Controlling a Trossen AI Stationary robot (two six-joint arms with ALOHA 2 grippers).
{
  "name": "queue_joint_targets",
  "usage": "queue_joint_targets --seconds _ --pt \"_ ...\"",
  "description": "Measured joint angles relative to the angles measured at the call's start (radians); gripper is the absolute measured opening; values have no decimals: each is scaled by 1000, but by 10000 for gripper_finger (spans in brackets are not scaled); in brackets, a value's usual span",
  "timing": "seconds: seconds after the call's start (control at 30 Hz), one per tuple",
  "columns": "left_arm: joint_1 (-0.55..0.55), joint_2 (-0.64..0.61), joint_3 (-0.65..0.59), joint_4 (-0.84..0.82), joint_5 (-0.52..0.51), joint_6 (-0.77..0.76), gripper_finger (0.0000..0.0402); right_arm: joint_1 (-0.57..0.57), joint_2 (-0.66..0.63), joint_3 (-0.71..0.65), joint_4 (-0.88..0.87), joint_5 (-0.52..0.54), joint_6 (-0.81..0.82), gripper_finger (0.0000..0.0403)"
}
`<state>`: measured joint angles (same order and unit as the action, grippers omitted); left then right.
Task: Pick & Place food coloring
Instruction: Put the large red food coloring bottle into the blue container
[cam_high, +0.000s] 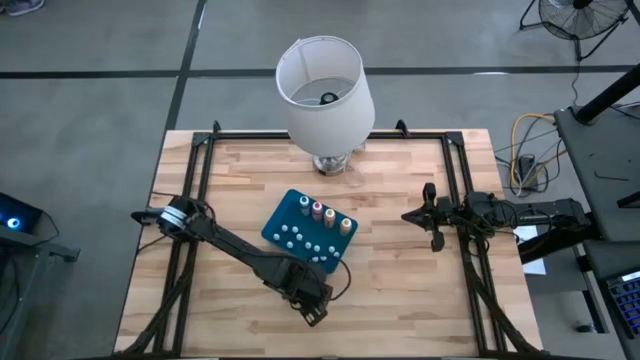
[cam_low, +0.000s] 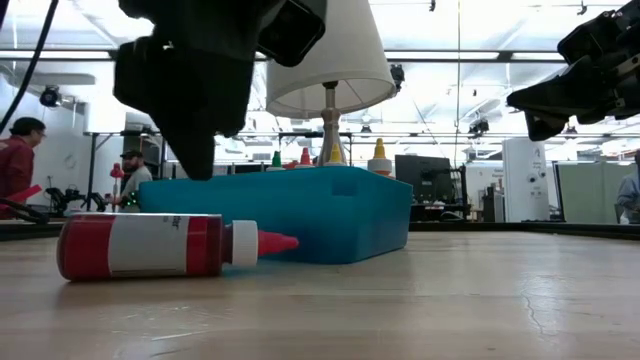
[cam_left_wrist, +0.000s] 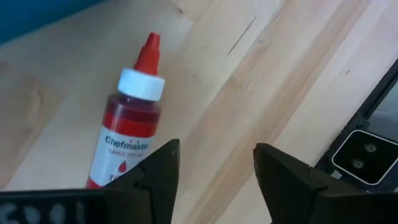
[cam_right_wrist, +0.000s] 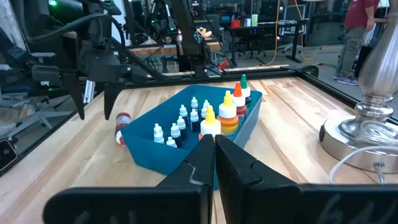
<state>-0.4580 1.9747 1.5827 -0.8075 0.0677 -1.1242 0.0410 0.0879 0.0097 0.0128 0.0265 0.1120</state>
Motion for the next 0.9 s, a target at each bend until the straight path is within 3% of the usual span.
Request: queue_joint_targets --seconds 0.7,0.9 --pt "46 0 0 3 -82 288 181 0 0 0 0 0 0 9" --pt "58 3 -5 4 -88 284 181 0 0 0 0 0 0 9"
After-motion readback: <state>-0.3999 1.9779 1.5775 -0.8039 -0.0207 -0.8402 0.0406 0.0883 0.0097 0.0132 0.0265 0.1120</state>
